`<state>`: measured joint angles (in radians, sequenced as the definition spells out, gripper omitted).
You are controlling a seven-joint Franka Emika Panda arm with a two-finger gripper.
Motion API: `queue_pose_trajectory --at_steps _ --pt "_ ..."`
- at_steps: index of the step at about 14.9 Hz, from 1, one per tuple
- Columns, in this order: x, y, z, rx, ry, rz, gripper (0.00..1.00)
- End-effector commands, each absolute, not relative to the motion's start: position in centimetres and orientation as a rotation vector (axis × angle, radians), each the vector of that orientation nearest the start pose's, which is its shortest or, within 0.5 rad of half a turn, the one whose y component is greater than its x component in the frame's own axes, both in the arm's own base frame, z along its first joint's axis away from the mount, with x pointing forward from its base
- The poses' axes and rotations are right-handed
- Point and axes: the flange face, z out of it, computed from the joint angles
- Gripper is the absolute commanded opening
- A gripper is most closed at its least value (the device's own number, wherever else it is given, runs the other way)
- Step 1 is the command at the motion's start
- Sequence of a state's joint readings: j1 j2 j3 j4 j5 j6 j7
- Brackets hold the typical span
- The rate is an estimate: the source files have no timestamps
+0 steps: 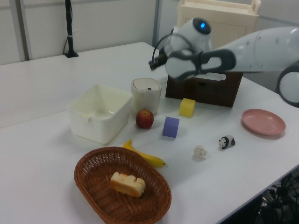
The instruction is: Close the trash can
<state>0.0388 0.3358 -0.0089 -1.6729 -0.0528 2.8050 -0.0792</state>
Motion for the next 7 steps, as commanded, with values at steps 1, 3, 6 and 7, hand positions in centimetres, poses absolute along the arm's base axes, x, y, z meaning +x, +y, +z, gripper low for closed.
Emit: queue_pose_trajectory --at_steps 1,3,6,7 --pt "65.7 2.9 55.8 -2.985 -0.187 -1.035 0.0" --pt "63.9 3.1 56.5 -3.04 -0.186 -0.824 0.01" --pt "60.5 3.9 56.9 -3.089 -0.202 -0.444 0.03" --pt "59.3 3.8 57.1 -3.102 -0.202 -0.339 0.05"
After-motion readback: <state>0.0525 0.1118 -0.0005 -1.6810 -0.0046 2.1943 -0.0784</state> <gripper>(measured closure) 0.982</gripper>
